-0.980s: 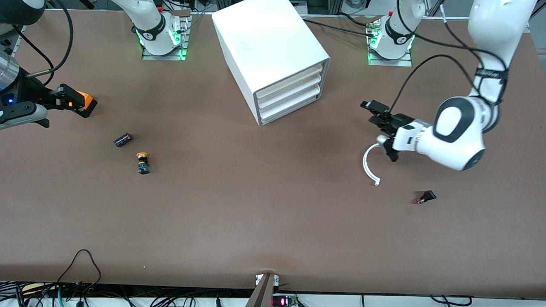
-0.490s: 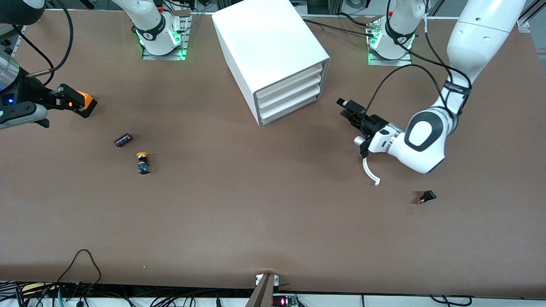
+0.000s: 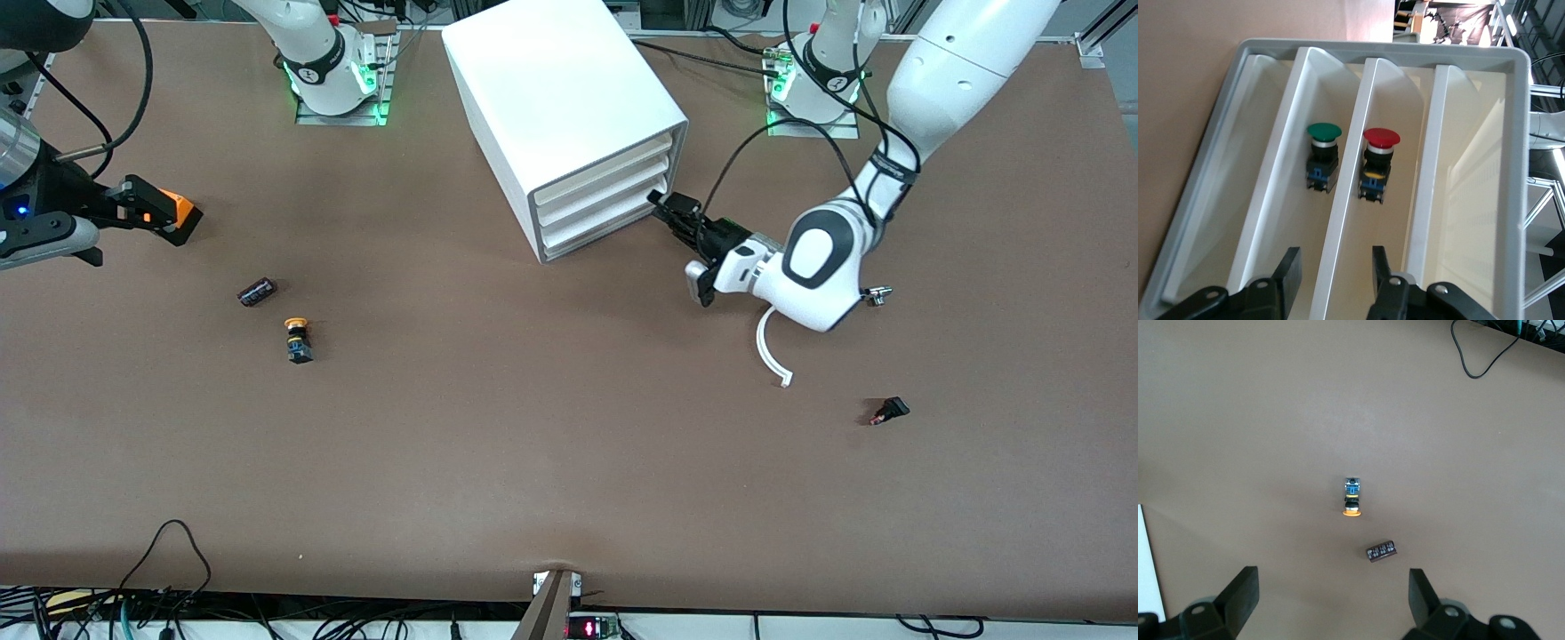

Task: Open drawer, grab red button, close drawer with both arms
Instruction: 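Grasp the drawer handle with the left gripper, then pull the drawer open with the left gripper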

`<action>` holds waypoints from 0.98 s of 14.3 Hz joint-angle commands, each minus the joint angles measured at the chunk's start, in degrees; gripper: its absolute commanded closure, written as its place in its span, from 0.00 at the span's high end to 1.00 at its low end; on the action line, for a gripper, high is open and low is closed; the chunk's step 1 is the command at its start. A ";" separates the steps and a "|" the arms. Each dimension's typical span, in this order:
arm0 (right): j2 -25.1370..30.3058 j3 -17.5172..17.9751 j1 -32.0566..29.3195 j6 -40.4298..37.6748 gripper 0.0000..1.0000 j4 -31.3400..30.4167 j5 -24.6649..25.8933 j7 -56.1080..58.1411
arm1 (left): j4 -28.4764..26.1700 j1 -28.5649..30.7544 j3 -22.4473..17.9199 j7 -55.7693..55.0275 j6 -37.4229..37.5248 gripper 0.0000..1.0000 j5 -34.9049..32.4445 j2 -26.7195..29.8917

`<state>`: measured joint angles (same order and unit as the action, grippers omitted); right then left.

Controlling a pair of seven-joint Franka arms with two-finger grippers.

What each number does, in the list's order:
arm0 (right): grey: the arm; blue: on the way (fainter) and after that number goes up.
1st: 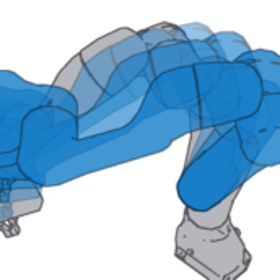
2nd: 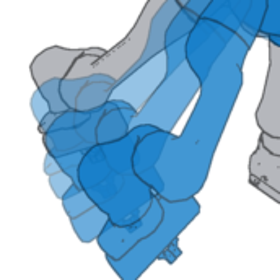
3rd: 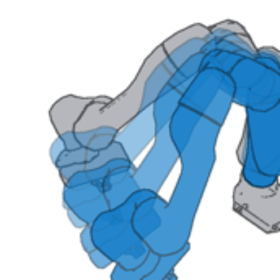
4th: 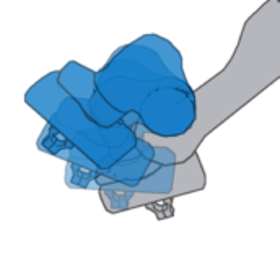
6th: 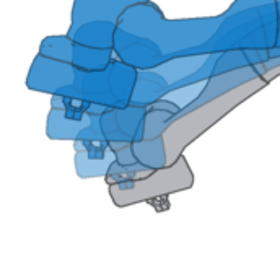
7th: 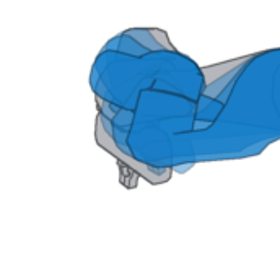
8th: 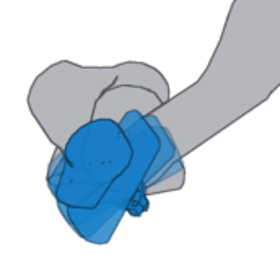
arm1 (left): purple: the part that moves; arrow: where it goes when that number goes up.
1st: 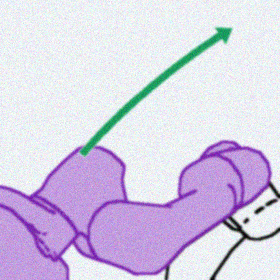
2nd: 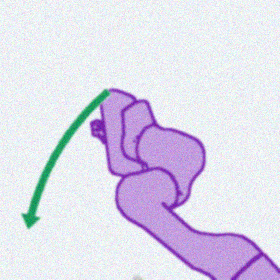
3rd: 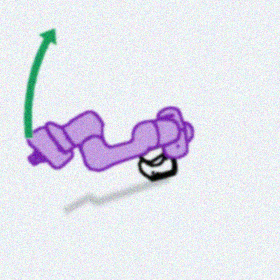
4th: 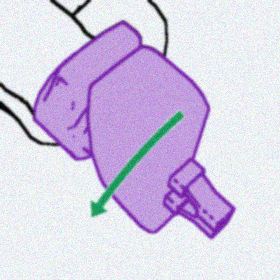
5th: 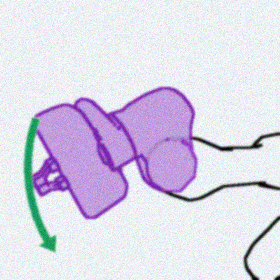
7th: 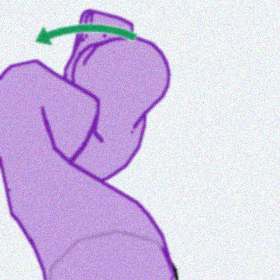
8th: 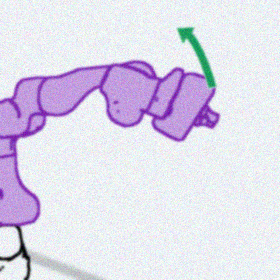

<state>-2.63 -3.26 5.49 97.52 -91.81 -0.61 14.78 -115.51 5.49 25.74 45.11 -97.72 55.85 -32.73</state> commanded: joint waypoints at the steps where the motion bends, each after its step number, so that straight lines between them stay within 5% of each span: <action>1: -0.62 0.27 0.05 -0.49 0.99 1.45 0.96 -0.45 | -2.35 0.22 1.15 2.62 -1.78 0.50 3.47 0.56; 12: -0.62 0.27 0.05 -0.49 0.99 1.45 0.96 -0.72 | -5.52 -1.71 2.29 15.01 -2.13 0.44 11.11 -3.66; 14: -0.62 0.27 0.05 -0.49 0.99 1.45 0.96 -0.63 | -5.43 -2.50 2.47 15.01 -2.22 0.33 11.74 -3.66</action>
<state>-2.64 -3.26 5.49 97.52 -91.80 -0.61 14.78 -120.53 3.73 27.83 58.57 -99.39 65.49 -36.86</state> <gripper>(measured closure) 0.004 0.551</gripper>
